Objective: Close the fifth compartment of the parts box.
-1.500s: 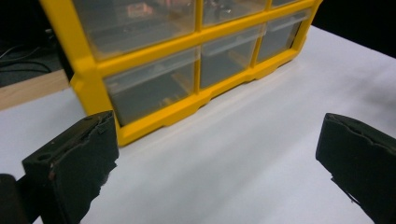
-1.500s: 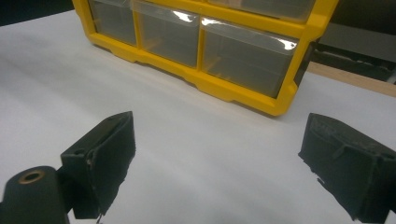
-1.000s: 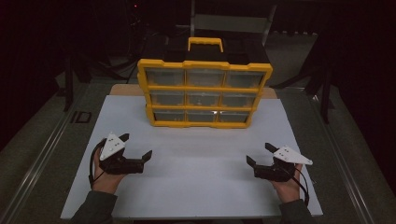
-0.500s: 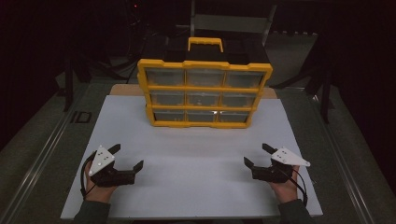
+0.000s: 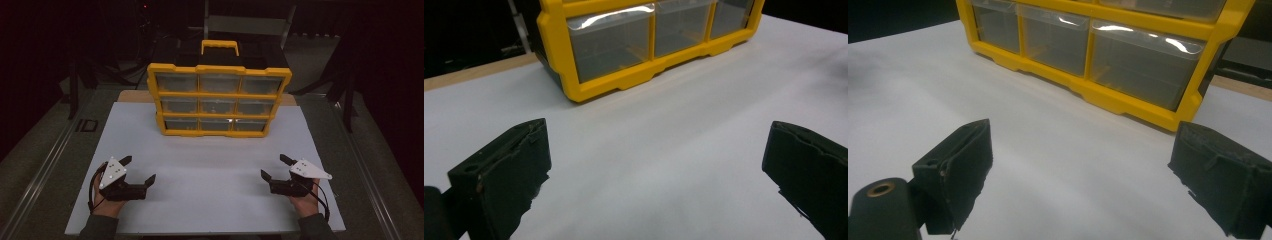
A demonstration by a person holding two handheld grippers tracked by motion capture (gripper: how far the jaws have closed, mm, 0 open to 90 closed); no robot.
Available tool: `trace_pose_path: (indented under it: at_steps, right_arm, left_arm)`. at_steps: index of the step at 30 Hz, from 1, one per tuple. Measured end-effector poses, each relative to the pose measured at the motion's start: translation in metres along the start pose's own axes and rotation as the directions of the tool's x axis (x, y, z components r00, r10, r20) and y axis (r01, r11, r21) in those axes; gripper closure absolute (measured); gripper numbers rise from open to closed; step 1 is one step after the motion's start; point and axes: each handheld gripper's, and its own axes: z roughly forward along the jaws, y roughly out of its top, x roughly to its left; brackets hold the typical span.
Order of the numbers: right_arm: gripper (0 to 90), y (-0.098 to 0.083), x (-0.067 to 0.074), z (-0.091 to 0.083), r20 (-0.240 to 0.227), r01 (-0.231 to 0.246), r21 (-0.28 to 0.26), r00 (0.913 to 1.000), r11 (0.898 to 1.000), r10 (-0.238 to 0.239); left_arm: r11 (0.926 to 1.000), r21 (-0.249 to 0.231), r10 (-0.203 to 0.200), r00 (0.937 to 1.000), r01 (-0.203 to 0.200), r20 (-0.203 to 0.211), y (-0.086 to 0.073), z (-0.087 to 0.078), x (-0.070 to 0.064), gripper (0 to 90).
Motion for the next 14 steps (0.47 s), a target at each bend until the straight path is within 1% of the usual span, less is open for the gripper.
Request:
trace_pose_path:
  at_steps: [9, 14]
  right_arm:
    - [10.0, -0.0012, -0.0022, -0.0018, -0.002, -0.001, -0.003, 1.0, 1.0, 0.001]
    - [10.0, -0.0011, -0.0009, -0.0013, -0.007, 0.015, 0.002, 0.9999, 1.0, -0.015]
  left_arm:
    - [1.0, 0.001, 0.008, 1.0, -0.008, 0.002, -0.0012, 0.0001, -0.0009, 0.0]
    - [1.0, 0.003, 0.004, 1.0, -0.004, -0.002, -0.0015, 0.0006, -0.0005, 0.0]
